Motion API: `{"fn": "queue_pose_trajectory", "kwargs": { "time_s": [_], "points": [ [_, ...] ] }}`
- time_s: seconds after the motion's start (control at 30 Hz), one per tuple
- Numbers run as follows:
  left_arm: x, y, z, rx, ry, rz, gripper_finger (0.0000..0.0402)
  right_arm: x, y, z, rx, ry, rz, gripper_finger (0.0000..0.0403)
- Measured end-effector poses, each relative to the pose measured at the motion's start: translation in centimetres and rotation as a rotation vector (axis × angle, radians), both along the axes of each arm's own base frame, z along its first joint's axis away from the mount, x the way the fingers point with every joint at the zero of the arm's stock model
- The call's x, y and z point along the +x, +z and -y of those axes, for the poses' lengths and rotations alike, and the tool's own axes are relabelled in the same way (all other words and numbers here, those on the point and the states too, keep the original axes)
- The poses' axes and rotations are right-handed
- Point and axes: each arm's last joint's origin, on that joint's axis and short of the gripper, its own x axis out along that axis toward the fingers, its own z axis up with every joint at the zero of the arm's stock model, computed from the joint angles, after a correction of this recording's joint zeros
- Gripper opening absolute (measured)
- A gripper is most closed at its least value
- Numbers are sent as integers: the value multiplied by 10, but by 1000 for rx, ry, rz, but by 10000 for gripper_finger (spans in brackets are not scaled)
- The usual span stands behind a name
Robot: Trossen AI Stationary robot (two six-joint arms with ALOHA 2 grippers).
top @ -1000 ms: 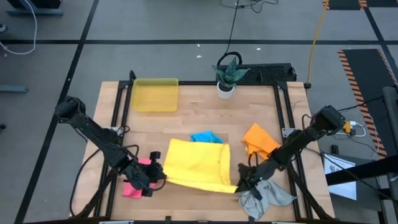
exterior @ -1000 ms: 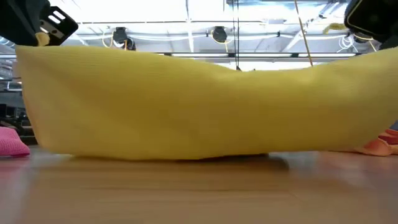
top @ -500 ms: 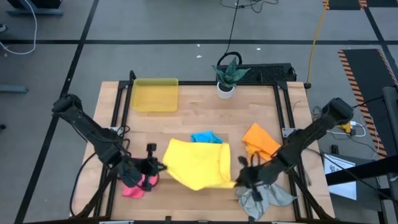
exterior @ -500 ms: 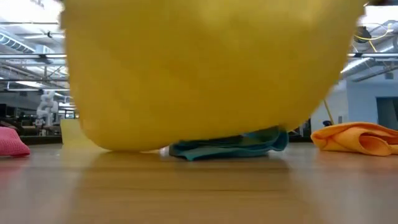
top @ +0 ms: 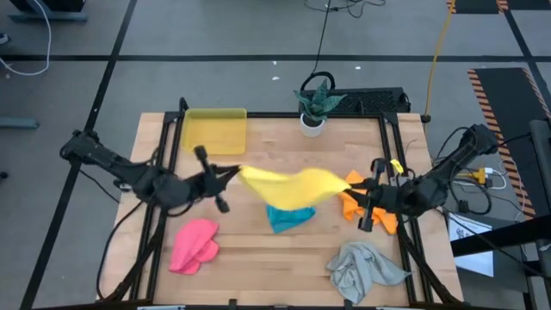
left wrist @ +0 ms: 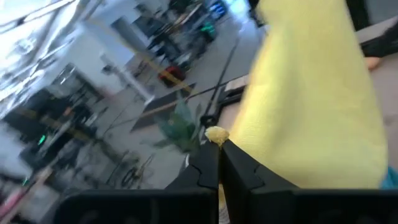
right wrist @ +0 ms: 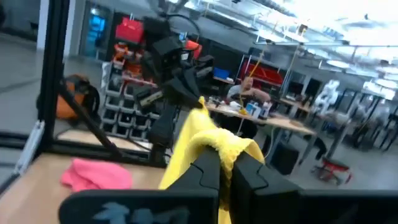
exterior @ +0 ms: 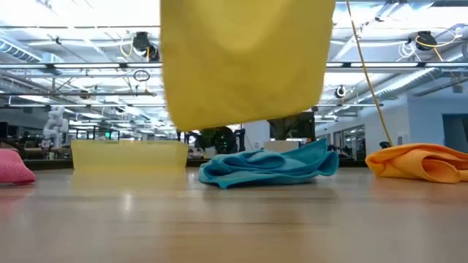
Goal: Fold microfiber towels
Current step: Fold the yellow microfiber cloth
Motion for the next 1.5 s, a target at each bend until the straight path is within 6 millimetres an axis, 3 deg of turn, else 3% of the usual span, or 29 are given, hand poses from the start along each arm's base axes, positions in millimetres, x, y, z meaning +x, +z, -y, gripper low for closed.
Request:
{"fn": "queue_pose_trajectory", "kwargs": {
  "time_s": [0.17, 0.27, 0.33, 0.47, 0.6, 0.7, 0.83, 0.97, 1.07, 1.17, 1.33, 1.43, 1.5],
  "points": [
    [24, -11, -24, -36, -75, -33, 4, -8, -6, -14, -9, -21, -43, 0],
    [35, -32, -32, -49, -46, -56, 7, -9, -25, -31, 28, 45, -132, 0],
    [39, -56, -35, -53, -26, -104, 7, -4, -42, -41, 102, 114, -206, 0],
    [41, -99, -33, -93, 37, -161, 4, 26, -86, -64, 319, 301, -340, 0],
    [31, -116, -15, -126, 61, -154, 11, 61, -118, -86, 437, 618, -393, 0],
    [22, -125, 1, -116, 44, -148, 7, 82, -139, -91, 449, 783, -402, 0],
    [8, -141, 12, -67, 95, -159, 8, 102, -160, -82, 515, 795, -429, 0],
    [-4, -162, 13, -78, 107, -194, 28, 120, -184, -64, 651, 672, -504, 7],
    [-11, -174, 12, -93, 109, -211, 46, 130, -199, -52, 727, 615, -549, 24],
    [-17, -180, 13, -85, 110, -244, 69, 137, -208, -45, 787, 665, -625, 50],
    [-22, -180, 15, -101, 114, -270, 88, 146, -190, -32, 842, 776, -641, 108],
    [-24, -182, 17, -111, 115, -275, 82, 143, -173, -17, 842, 706, -672, 140],
    [-25, -182, 17, -126, 123, -274, 71, 137, -164, -3, 818, 559, -724, 154]
  ]
}}
